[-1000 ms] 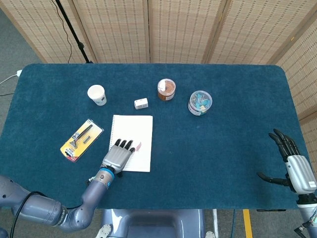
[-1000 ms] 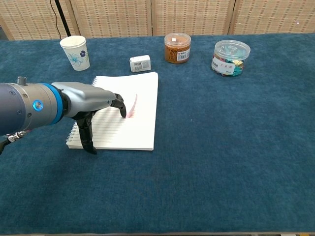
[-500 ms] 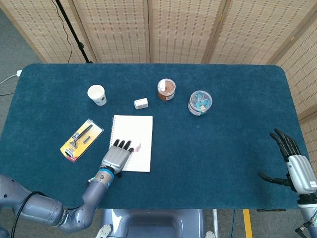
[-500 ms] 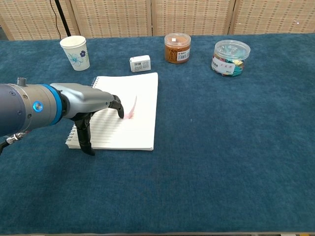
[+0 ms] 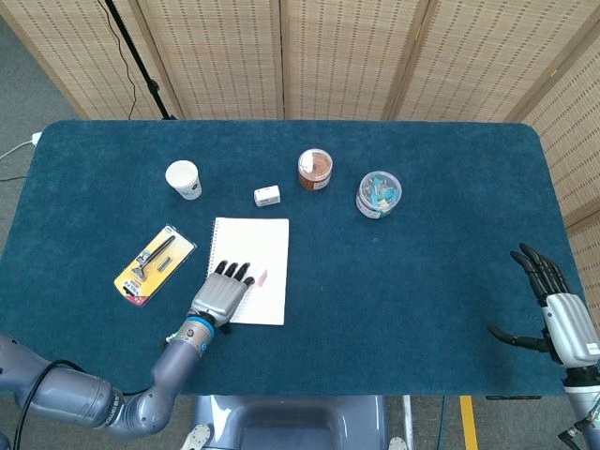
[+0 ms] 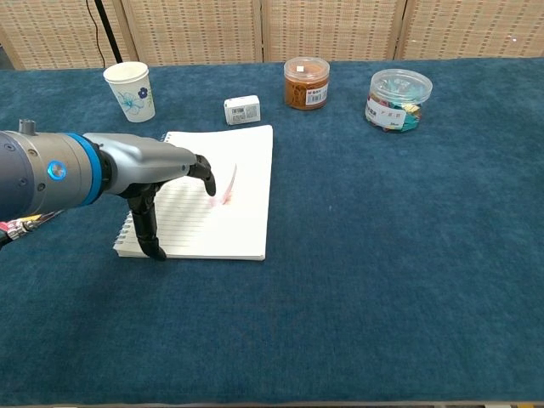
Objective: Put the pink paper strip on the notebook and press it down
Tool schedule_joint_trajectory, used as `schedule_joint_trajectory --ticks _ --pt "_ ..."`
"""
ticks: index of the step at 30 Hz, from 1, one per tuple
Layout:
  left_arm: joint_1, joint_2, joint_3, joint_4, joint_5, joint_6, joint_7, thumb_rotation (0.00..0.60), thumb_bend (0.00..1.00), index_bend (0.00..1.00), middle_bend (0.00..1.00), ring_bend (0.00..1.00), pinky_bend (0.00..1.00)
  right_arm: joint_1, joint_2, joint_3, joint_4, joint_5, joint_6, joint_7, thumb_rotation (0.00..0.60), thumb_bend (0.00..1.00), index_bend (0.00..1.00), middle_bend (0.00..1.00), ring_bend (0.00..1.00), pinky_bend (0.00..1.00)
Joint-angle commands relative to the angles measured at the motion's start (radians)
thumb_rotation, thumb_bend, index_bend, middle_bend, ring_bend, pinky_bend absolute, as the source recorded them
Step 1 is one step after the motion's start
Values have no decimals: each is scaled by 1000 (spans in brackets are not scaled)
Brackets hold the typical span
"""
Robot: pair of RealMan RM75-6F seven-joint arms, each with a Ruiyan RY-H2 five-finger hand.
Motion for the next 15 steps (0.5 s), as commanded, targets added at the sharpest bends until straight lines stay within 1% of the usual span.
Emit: schedule_joint_trajectory --ticks 1,15 --pt "1 7 -4 -10 1 3 -6 600 0 206 0 0 0 0 0 0 0 -1 0 1 600 0 9 0 0 0" --pt "-19 -42 -4 46 -27 -26 3 600 0 206 0 0 0 1 4 -1 -1 -4 0 11 600 0 10 0 0 0"
